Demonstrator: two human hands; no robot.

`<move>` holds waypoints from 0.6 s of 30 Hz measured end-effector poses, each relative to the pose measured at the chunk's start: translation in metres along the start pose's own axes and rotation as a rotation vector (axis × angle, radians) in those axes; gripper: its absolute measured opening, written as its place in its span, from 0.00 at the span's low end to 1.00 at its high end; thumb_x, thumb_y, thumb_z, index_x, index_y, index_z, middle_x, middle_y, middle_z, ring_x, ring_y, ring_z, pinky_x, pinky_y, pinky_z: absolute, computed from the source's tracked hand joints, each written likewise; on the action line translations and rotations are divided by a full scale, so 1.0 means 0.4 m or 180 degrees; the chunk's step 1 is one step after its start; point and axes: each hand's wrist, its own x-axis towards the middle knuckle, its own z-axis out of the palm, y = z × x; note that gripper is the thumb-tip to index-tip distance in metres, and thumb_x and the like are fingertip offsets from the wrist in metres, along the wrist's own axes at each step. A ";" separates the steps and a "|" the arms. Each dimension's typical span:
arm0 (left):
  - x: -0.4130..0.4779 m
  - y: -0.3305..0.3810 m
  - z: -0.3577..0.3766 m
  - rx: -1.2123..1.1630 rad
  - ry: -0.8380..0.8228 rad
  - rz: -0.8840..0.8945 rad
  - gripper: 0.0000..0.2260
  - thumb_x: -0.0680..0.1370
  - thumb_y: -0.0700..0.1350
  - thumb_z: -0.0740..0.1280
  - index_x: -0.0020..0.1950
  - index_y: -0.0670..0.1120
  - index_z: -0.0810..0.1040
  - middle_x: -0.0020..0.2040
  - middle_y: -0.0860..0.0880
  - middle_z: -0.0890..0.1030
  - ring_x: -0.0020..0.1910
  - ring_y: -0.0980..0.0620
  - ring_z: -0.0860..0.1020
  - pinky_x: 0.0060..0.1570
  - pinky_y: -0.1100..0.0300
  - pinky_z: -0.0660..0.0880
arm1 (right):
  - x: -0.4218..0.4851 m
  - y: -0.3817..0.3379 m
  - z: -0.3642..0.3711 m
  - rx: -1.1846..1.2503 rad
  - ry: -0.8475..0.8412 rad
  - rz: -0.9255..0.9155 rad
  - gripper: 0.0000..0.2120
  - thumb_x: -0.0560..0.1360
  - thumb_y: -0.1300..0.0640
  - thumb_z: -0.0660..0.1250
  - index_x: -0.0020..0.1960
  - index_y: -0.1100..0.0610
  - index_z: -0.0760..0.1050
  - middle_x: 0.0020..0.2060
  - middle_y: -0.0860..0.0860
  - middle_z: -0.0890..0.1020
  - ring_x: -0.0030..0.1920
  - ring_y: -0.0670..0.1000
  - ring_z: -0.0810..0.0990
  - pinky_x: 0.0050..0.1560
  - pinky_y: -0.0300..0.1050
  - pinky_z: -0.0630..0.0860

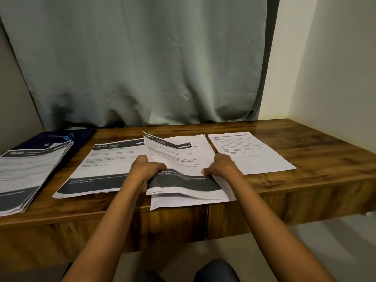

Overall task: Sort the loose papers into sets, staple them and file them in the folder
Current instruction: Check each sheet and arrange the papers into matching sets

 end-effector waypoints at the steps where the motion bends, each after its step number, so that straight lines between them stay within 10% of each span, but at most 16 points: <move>1: -0.001 0.004 -0.005 -0.0162 -0.0022 -0.0059 0.17 0.69 0.32 0.72 0.58 0.39 0.77 0.52 0.41 0.82 0.46 0.42 0.82 0.43 0.52 0.80 | -0.002 0.001 -0.005 0.0122 0.0009 -0.0036 0.24 0.71 0.47 0.73 0.59 0.59 0.70 0.58 0.56 0.76 0.55 0.55 0.75 0.49 0.45 0.72; 13: 0.005 -0.034 -0.100 0.0242 0.0111 -0.0100 0.18 0.66 0.36 0.76 0.54 0.40 0.77 0.49 0.40 0.83 0.45 0.40 0.82 0.51 0.44 0.79 | -0.014 0.017 -0.029 0.0222 -0.0042 0.0001 0.22 0.72 0.51 0.72 0.61 0.61 0.72 0.59 0.56 0.77 0.55 0.55 0.77 0.47 0.43 0.75; 18: -0.006 -0.036 -0.075 0.0790 0.0152 -0.0004 0.20 0.68 0.42 0.78 0.51 0.41 0.70 0.48 0.46 0.76 0.48 0.46 0.76 0.45 0.56 0.74 | -0.021 0.010 -0.023 0.0060 -0.0062 0.0039 0.24 0.71 0.56 0.73 0.63 0.61 0.70 0.60 0.56 0.76 0.59 0.56 0.76 0.50 0.43 0.75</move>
